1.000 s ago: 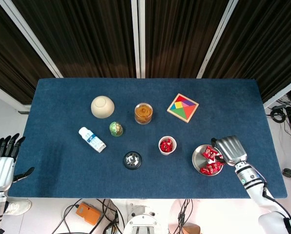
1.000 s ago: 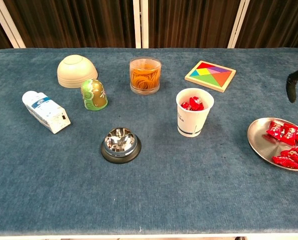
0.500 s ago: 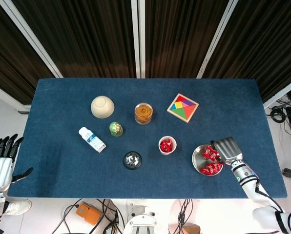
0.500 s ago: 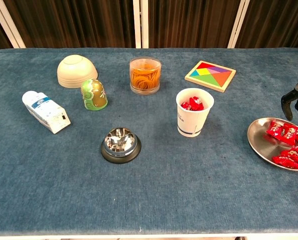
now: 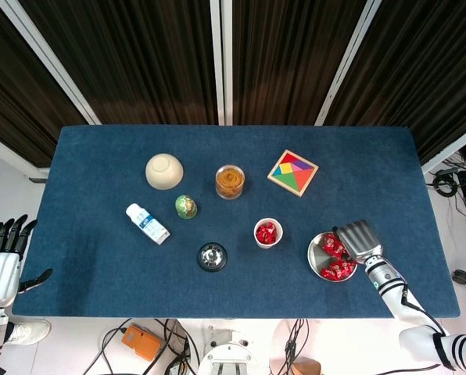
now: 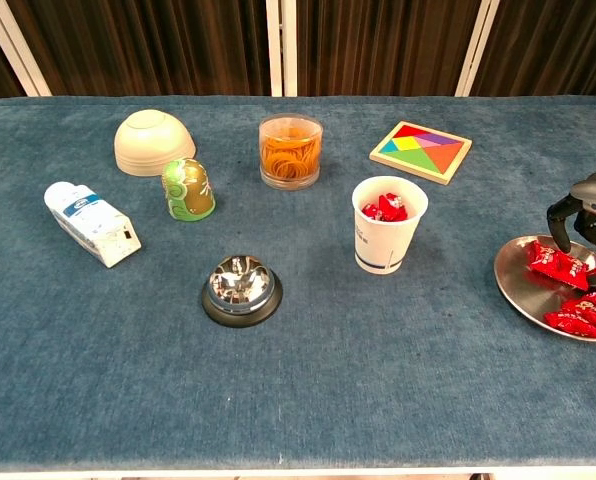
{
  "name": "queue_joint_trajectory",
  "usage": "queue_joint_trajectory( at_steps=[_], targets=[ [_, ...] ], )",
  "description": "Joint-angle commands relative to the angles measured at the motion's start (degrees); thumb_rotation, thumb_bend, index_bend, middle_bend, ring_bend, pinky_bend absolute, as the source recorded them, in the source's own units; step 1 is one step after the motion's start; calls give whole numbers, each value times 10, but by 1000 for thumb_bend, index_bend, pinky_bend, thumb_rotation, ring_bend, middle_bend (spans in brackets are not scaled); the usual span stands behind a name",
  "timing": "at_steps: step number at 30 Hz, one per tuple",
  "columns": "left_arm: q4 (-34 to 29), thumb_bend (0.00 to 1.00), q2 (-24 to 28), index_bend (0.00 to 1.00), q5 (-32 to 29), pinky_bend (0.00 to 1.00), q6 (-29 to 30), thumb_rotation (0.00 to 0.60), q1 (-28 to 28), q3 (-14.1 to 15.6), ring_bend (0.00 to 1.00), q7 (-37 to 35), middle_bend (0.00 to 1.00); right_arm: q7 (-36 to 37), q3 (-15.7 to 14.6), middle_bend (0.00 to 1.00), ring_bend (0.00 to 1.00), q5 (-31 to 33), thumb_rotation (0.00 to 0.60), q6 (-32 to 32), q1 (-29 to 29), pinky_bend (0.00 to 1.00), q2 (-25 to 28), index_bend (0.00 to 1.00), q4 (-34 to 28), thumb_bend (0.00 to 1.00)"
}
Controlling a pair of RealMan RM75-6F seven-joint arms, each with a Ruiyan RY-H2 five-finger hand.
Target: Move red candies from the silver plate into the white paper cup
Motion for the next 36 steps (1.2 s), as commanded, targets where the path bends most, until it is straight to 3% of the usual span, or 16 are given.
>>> queue_joint_trajectory(
  at_steps=[1,17,22,31,36],
  targets=[
    [0,0,0,94,0,0,0,600,0,0,0,0,16,4,1,825,1000,-6,600,1,0,1000,-1,560,1,351],
    [4,0,0,95,-2,0,1,600,2,0,0,-4,15,2,-2,825,1000,-34,600,-9,9,1000,-13,570,2,375],
    [7,0,0,94,-2,0,2,600,3,0,0,-6,15,-1,-7,825,1000,-51,600,-9,11,1000,-22,593,6,451],
    [10,0,-1,95,-1,0,4,600,5,0,0,-10,8,5,-16,825,1000,-70,600,-3,4,1000,-36,685,18,730],
    [10,0,-1,95,0,0,5,600,4,0,0,-11,8,27,-13,829,1000,-81,600,16,-5,1000,-27,709,10,785]
  ],
)
